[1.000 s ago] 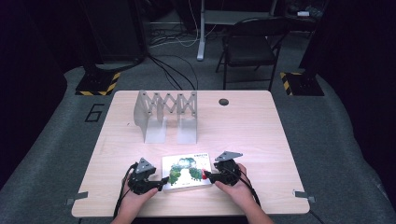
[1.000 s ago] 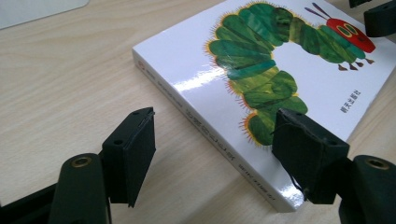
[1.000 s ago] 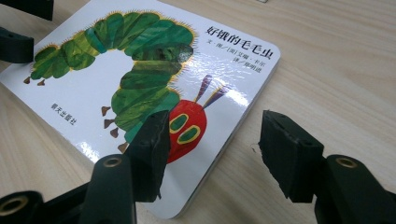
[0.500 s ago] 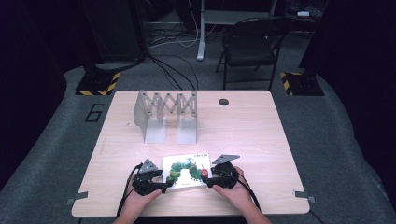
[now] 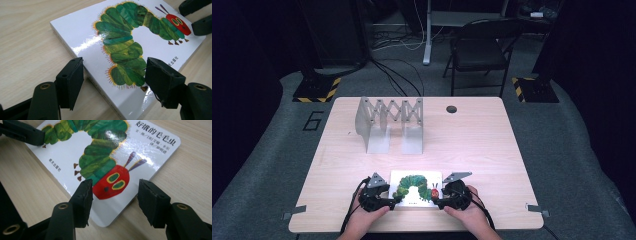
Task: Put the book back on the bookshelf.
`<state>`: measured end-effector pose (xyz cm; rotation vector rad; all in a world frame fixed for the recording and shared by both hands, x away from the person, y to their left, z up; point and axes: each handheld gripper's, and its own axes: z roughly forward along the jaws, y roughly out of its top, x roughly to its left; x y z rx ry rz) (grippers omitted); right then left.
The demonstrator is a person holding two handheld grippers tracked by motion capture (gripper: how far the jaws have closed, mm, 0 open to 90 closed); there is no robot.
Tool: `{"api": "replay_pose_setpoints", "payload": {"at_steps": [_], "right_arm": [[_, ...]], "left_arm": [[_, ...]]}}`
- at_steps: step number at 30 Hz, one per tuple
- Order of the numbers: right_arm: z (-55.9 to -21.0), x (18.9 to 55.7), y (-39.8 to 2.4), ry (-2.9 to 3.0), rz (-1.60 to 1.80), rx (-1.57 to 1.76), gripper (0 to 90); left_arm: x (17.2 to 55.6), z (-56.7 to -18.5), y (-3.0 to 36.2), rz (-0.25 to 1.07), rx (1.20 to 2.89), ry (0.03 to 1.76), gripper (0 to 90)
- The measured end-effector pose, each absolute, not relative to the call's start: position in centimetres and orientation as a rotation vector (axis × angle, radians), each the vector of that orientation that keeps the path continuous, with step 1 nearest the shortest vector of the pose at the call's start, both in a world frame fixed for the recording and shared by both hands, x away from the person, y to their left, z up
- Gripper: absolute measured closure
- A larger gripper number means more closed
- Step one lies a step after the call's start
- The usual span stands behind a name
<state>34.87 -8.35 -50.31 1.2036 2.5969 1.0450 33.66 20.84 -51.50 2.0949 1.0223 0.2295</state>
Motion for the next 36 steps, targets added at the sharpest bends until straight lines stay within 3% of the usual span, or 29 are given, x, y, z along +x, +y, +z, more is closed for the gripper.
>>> {"api": "replay_pose_setpoints", "payload": {"at_steps": [2, 3, 13, 19, 36], "right_arm": [[-50.0, 34.7, -8.6, 2.592, 1.048, 1.241, 45.9], [-49.9, 34.6, -8.8, 2.597, 1.055, 1.256, 50.6], [-49.4, 35.2, -9.6, 2.506, 1.125, 1.304, 45.4], [-49.7, 36.8, -11.2, 2.429, 1.169, 1.435, 44.2], [-50.4, 40.0, -10.9, 2.419, 1.171, 1.480, 45.1]], "left_arm": [[33.3, -51.5, 20.5, 0.231, 2.102, 1.002, 31.5], [33.1, -51.6, 20.2, 0.206, 2.094, 1.006, 31.6], [32.7, -52.1, 19.6, 0.132, 2.054, 0.998, 31.3], [32.3, -51.8, 19.7, 0.216, 2.077, 0.955, 30.7], [30.6, -52.1, 20.2, 0.220, 2.086, 0.922, 30.7]]}}
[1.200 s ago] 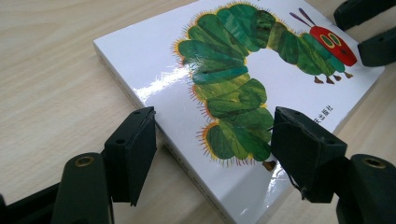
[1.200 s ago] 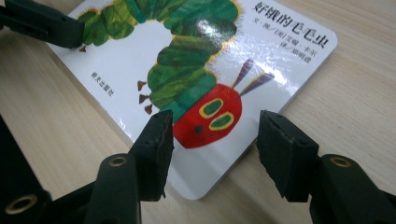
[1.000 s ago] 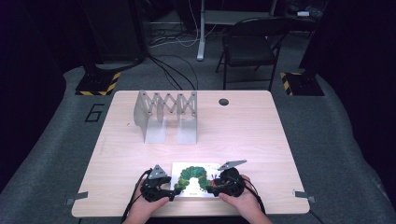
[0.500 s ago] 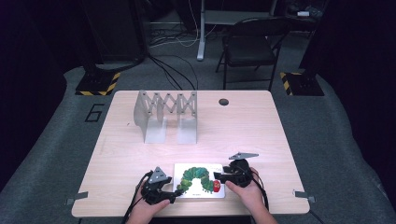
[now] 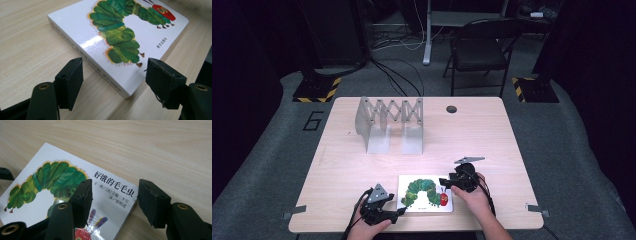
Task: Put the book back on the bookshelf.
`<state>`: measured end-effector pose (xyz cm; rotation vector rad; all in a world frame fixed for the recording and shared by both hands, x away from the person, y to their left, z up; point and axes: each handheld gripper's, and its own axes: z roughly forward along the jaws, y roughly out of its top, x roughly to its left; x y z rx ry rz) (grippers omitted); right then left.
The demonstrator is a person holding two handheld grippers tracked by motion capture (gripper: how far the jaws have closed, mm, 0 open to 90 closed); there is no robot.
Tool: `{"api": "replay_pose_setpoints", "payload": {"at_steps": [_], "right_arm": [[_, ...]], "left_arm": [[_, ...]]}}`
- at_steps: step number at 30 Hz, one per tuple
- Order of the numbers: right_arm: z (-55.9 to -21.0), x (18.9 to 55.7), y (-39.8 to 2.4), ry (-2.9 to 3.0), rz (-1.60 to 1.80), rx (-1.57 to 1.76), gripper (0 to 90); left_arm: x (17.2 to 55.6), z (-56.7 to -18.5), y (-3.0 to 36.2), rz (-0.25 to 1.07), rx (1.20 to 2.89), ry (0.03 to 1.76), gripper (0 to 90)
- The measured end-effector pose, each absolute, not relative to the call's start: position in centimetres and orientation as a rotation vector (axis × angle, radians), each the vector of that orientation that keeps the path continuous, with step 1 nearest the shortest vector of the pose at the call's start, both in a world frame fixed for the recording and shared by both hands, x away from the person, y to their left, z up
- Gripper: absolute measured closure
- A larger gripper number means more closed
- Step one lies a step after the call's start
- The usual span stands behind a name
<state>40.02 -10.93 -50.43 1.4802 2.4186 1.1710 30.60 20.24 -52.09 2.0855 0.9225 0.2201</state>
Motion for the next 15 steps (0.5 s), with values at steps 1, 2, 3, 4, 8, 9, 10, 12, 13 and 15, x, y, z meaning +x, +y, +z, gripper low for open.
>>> {"api": "replay_pose_setpoints", "payload": {"at_steps": [1, 2, 3, 4, 8, 9, 10, 12, 13, 15], "right_arm": [[-50.39, 40.05, -10.92, 2.418, 1.168, 1.491, 45.1], [-50.37, 40.24, -11.00, 2.421, 1.173, 1.488, 45.1], [-50.37, 40.24, -11.00, 2.421, 1.173, 1.488, 45.1], [-50.24, 40.26, -10.98, 2.419, 1.175, 1.531, 45.3], [-50.32, 40.67, -11.08, 2.416, 1.189, 1.571, 45.1], [-50.42, 40.77, -11.10, 2.414, 1.188, 1.562, 45.0], [-50.51, 40.81, -10.98, 2.416, 1.180, 1.572, 44.9], [-50.66, 40.88, -10.95, 2.419, 1.175, 1.553, 44.9], [-50.69, 40.87, -10.93, 2.418, 1.169, 1.559, 44.9], [-50.73, 40.88, -10.89, 2.425, 1.160, 1.576, 44.9]], "left_arm": [[30.47, -52.18, 20.15, 0.229, 2.089, 0.919, 30.6], [30.36, -52.25, 20.10, 0.223, 2.098, 0.912, 30.6], [30.36, -52.25, 20.10, 0.223, 2.098, 0.912, 30.6], [30.25, -52.36, 19.95, 0.220, 2.107, 0.910, 30.6], [29.97, -52.56, 19.61, 0.242, 2.107, 0.898, 30.0], [29.90, -52.56, 19.60, 0.240, 2.112, 0.896, 29.9], [29.84, -52.59, 19.55, 0.250, 2.111, 0.896, 29.8], [29.78, -52.60, 19.48, 0.256, 2.111, 0.898, 29.7], [29.76, -52.61, 19.46, 0.258, 2.112, 0.898, 29.7], [29.70, -52.64, 19.38, 0.264, 2.112, 0.896, 29.4]]}}
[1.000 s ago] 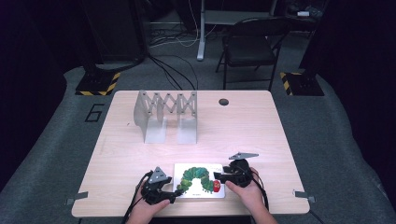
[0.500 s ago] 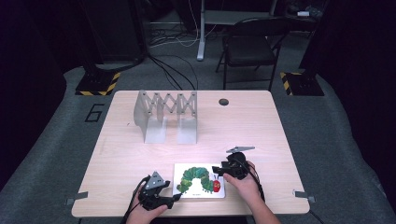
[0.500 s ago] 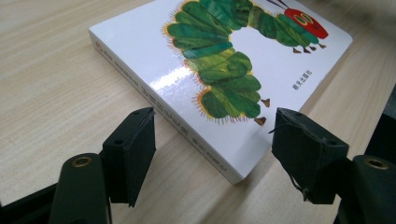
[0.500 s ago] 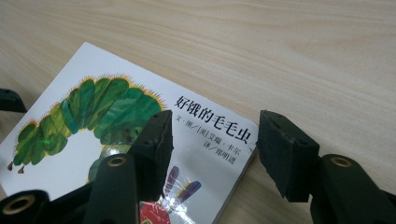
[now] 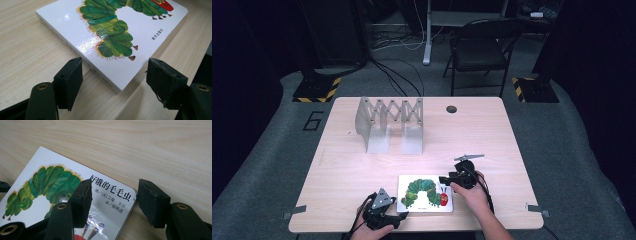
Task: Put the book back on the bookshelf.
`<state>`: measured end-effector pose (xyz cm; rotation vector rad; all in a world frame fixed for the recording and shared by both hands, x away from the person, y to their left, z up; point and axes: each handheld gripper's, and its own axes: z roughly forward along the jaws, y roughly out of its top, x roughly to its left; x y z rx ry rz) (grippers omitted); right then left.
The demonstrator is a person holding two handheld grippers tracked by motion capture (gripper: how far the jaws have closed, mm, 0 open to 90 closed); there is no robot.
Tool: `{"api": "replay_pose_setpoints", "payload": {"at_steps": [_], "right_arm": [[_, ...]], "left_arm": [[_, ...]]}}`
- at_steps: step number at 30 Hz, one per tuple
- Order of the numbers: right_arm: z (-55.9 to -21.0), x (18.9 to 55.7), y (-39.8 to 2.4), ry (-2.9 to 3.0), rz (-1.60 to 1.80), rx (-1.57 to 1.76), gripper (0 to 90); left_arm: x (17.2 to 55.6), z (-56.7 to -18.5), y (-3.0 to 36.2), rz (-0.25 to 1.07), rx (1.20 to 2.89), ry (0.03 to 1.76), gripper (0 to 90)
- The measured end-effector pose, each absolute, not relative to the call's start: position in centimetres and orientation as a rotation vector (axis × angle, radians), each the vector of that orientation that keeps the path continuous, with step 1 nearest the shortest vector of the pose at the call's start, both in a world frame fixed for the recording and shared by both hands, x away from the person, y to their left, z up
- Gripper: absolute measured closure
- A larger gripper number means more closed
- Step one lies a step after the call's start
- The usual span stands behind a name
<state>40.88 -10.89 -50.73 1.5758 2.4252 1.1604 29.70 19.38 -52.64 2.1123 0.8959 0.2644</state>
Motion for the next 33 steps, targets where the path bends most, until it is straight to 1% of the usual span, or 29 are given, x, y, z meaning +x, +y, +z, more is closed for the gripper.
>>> {"api": "replay_pose_setpoints", "payload": {"at_steps": [3, 7, 16, 22, 27, 33], "right_arm": [[-50.8, 40.9, -10.9, 2.419, 1.164, 1.581, 45.1], [-50.8, 41.0, -11.0, 2.415, 1.175, 1.590, 45.7], [-50.7, 41.1, -11.0, 2.414, 1.181, 1.606, 46.6], [-50.4, 40.9, -11.0, 2.413, 1.178, 1.601, 47.5], [-50.0, 40.7, -11.0, 2.402, 1.183, 1.577, 47.5], [-49.8, 40.6, -10.9, 2.408, 1.171, 1.546, 47.4]], "left_arm": [[29.7, -52.7, 19.3, 0.278, 2.117, 0.886, 29.2], [29.6, -52.7, 19.1, 0.250, 2.119, 0.881, 27.6], [29.5, -52.7, 18.9, 0.271, 2.115, 0.883, 25.7], [29.5, -52.7, 18.8, 0.259, 2.129, 0.880, 24.0], [29.4, -52.8, 18.6, 0.290, 2.132, 0.869, 20.9], [29.3, -52.7, 18.5, 0.299, 2.142, 0.874, 20.7]]}}
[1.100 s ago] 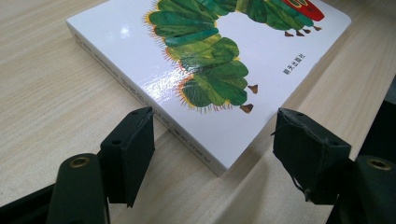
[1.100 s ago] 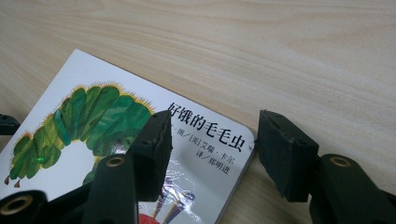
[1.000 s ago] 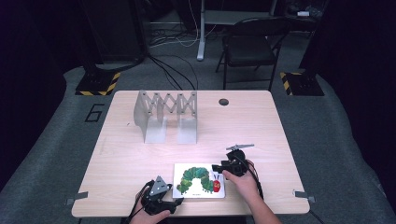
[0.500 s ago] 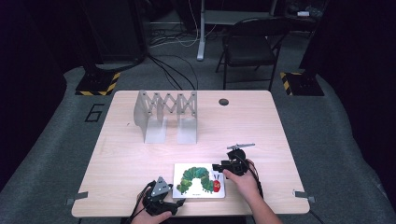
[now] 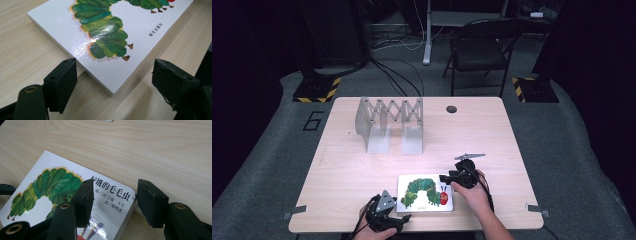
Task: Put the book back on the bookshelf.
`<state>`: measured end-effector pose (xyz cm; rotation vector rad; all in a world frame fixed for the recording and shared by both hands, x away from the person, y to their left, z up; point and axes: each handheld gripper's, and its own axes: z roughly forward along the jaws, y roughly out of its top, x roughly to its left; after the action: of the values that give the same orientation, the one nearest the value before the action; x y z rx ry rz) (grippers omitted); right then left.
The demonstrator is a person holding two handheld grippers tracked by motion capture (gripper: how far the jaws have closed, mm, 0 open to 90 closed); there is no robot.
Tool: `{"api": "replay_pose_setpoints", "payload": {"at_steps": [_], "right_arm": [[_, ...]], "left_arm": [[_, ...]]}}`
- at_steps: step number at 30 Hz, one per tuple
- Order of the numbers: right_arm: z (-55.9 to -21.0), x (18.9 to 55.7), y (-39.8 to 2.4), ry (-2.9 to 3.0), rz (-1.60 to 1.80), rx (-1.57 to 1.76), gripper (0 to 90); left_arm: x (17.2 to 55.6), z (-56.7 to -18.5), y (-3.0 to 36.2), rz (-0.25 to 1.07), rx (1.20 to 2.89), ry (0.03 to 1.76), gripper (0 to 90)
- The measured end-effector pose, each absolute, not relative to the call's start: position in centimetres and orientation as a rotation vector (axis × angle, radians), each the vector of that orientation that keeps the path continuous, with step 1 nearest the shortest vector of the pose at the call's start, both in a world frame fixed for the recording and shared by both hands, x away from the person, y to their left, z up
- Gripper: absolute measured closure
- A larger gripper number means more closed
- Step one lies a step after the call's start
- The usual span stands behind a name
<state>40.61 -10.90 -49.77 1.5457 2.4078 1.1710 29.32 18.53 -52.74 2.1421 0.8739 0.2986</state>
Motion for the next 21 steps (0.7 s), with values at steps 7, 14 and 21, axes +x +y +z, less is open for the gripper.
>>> {"api": "replay_pose_setpoints", "payload": {"at_steps": [7, 14, 21], "right_arm": [[-49.2, 40.4, -11.1, 2.389, 1.220, 1.554, 47.7], [-48.5, 40.0, -11.2, 2.372, 1.247, 1.537, 47.7], [-47.6, 39.4, -10.8, 2.368, 1.271, 1.512, 47.7]], "left_arm": [[29.0, -52.7, 17.9, 0.356, 2.174, 0.894, 20.7], [28.9, -52.7, 17.7, 0.381, 2.175, 0.910, 19.2], [28.9, -52.8, 17.5, 0.397, 2.190, 0.932, 13.2]]}}
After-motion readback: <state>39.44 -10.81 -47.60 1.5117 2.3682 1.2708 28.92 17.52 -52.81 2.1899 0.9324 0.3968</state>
